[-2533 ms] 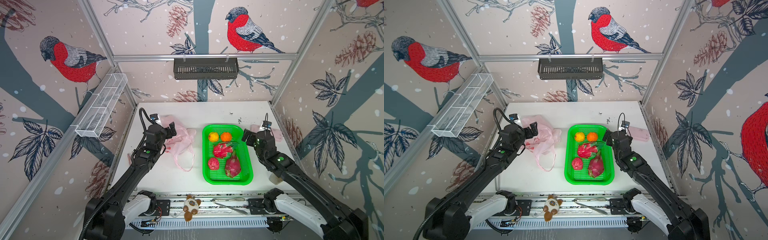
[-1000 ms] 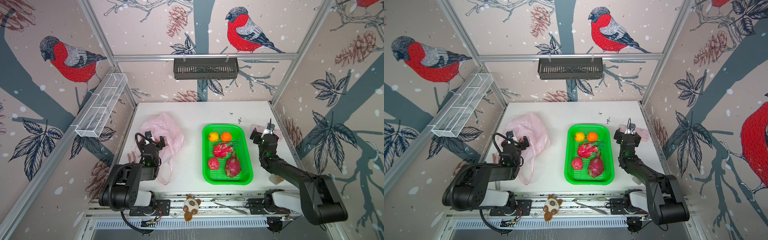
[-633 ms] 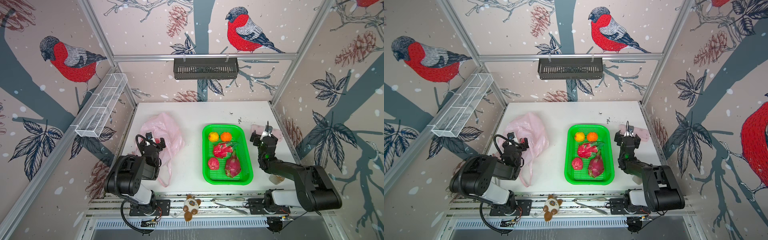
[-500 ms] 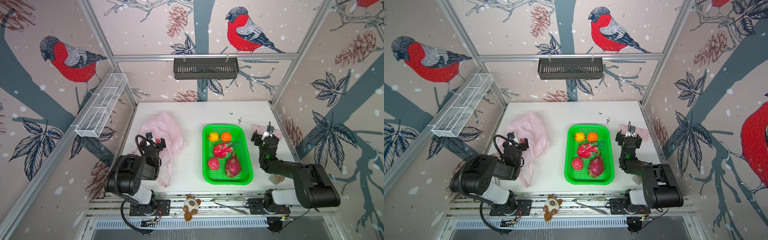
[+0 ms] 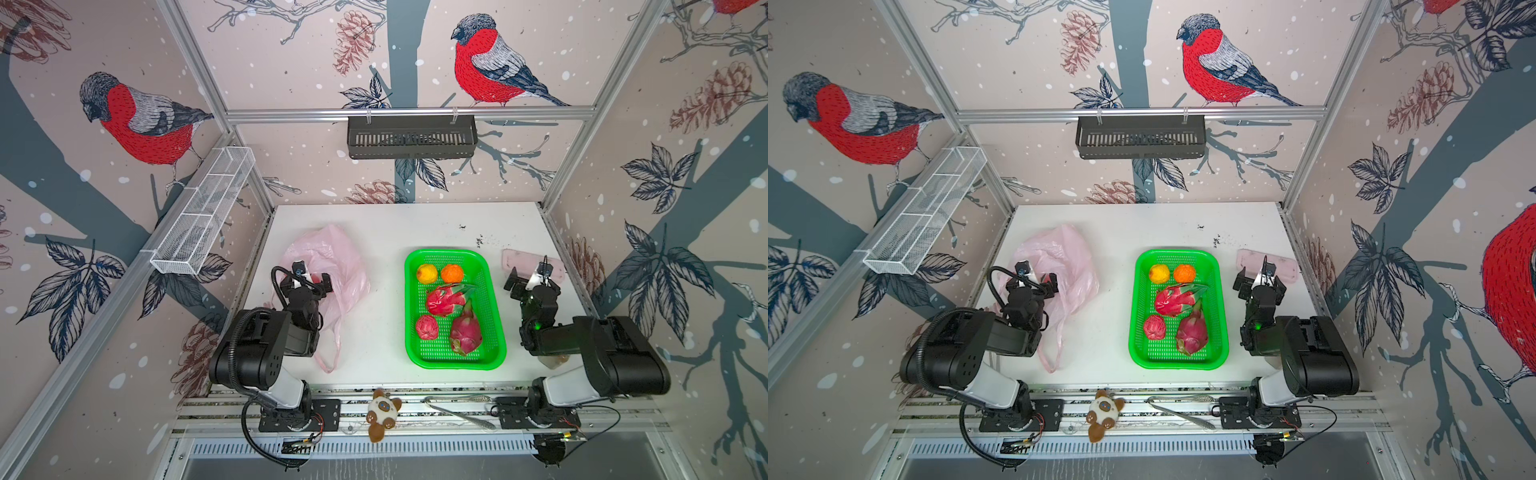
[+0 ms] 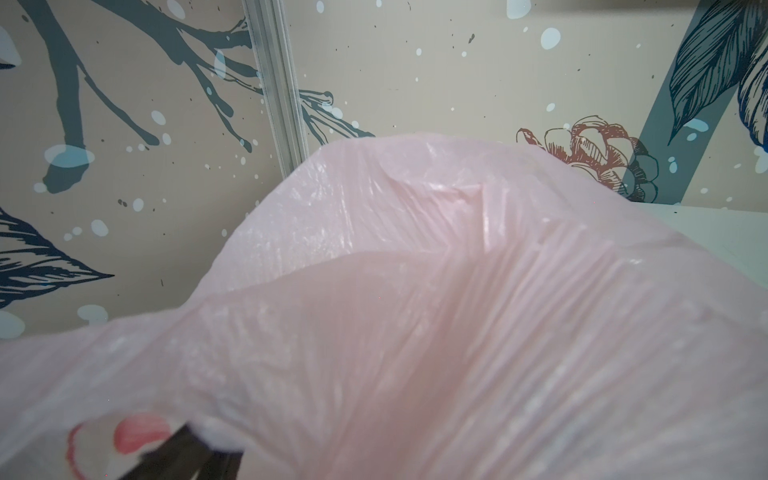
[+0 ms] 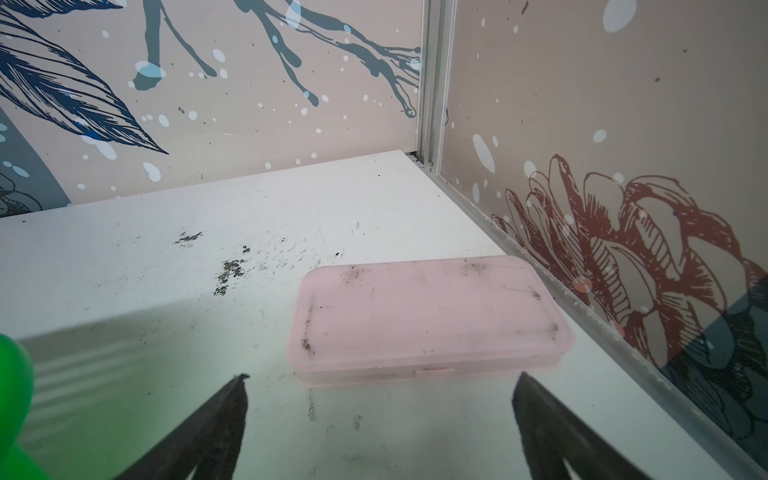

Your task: Untie the knot of the plastic bag and take out the fruit

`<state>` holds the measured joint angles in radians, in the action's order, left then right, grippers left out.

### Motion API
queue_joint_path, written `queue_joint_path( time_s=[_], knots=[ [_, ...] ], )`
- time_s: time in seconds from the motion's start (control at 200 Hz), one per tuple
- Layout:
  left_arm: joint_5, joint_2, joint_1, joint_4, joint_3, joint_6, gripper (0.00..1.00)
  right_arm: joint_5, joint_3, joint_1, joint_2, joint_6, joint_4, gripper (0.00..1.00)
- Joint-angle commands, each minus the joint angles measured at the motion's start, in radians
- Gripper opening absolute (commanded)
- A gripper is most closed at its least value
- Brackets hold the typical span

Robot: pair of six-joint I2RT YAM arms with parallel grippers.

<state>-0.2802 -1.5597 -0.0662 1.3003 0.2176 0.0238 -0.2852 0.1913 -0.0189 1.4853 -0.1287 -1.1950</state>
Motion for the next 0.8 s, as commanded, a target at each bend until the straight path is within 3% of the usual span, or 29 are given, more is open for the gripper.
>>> queue_joint_path(
  time_s=[0.0, 0.796],
  knots=[
    [0.009, 0.0, 0.003, 0.034, 0.007, -0.013, 0.98, 0.002, -0.001, 0.0, 0.0, -0.01, -0.067, 0.99],
    [0.009, 0.0, 0.003, 0.036, 0.007, -0.017, 0.98, -0.046, 0.03, -0.031, 0.014, 0.014, -0.029, 0.99]
  ],
)
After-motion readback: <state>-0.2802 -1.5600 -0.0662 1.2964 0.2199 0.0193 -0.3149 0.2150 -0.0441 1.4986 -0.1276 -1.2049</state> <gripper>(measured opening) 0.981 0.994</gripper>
